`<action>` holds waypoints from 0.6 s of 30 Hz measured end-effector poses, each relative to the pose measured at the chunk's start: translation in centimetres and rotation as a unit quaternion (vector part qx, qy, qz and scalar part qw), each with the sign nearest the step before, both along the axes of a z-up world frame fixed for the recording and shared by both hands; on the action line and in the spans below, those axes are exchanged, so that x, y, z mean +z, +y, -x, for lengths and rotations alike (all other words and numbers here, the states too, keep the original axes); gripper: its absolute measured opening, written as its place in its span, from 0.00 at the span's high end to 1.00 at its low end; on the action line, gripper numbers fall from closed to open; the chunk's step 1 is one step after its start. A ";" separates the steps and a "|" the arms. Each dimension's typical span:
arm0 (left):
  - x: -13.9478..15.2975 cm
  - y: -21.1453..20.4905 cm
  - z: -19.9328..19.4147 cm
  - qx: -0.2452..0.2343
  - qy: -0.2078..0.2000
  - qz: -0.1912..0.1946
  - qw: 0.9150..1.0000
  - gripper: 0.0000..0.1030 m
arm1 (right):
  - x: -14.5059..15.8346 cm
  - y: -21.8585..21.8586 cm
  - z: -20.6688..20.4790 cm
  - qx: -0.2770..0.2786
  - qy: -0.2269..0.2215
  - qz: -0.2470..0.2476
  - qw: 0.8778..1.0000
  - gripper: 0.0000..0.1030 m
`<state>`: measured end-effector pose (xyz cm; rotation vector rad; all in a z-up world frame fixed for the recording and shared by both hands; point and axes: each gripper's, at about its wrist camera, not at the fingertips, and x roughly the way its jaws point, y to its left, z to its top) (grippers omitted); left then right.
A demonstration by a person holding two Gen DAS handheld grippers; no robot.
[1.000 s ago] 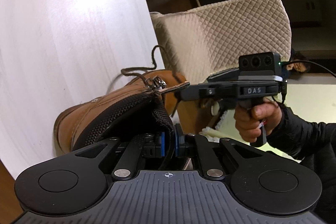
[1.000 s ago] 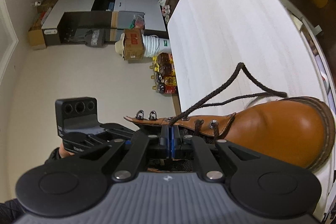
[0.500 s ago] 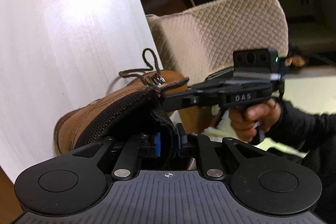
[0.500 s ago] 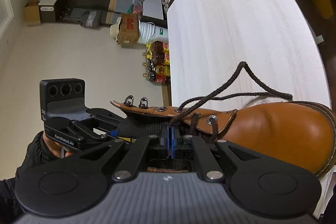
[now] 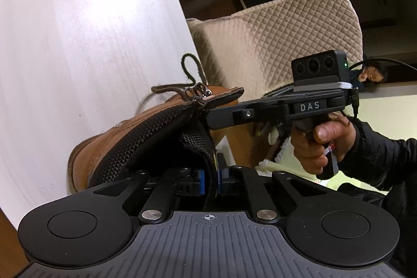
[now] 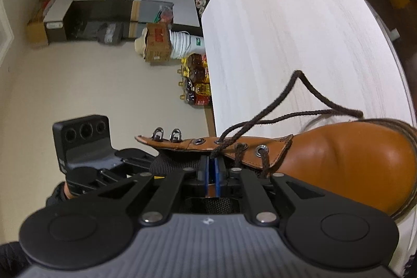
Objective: Lace up shoes with both hands
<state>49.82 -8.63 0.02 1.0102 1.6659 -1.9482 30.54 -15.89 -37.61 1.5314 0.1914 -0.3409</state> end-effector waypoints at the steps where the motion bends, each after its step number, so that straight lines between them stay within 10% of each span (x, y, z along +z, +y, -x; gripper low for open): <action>1: 0.0 0.0 -0.1 0.000 0.000 0.001 1.000 0.92 | 0.0 0.0 -0.2 0.002 0.002 0.003 1.000 0.97; 7: 0.1 0.1 -0.3 0.008 0.004 -0.001 1.000 0.92 | 0.9 -0.3 -1.9 0.062 0.020 0.036 0.997 0.96; 18: 0.1 0.3 -0.4 0.011 0.008 0.000 1.000 0.92 | -0.6 -0.5 0.1 -0.002 -0.007 -0.028 1.000 0.92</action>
